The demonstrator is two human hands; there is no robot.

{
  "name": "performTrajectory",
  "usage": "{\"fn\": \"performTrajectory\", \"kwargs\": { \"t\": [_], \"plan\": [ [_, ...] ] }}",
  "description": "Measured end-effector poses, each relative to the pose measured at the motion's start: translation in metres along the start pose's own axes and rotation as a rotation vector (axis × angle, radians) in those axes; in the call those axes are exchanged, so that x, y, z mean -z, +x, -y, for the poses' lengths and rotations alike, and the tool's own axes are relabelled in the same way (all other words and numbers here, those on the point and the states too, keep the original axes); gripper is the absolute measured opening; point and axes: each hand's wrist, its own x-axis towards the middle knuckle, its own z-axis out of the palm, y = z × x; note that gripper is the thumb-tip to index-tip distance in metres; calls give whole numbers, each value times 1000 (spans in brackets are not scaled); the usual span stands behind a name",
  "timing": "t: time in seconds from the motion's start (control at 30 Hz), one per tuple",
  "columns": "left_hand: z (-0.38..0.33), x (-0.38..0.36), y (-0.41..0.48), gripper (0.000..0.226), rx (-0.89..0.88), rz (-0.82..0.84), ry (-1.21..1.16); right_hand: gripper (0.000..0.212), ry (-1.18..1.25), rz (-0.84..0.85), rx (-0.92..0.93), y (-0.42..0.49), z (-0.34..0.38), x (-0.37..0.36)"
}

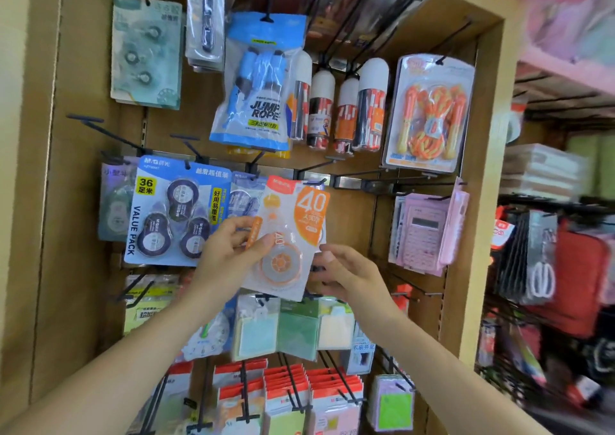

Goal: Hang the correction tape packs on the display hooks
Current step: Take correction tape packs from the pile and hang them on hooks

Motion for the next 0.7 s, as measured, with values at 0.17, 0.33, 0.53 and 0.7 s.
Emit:
{"fn": "performTrajectory", "kwargs": {
  "t": [0.17, 0.33, 0.53, 0.7],
  "plan": [
    [-6, -22, -9, 26, -26, 15, -34, 35, -36, -17, 48, -14, 3, -10],
    [-3, -11, -6, 42, -89, 170, 218, 22, -74, -56, 35, -14, 4, 5],
    [18, 24, 11, 62, -167, 408, 985, 16, -102, -166, 49, -6, 5, 33],
    [29, 21, 5, 71, -187, 681, 1314, 16, -102, -247, 14, 20, 0, 52]
  ]
}}
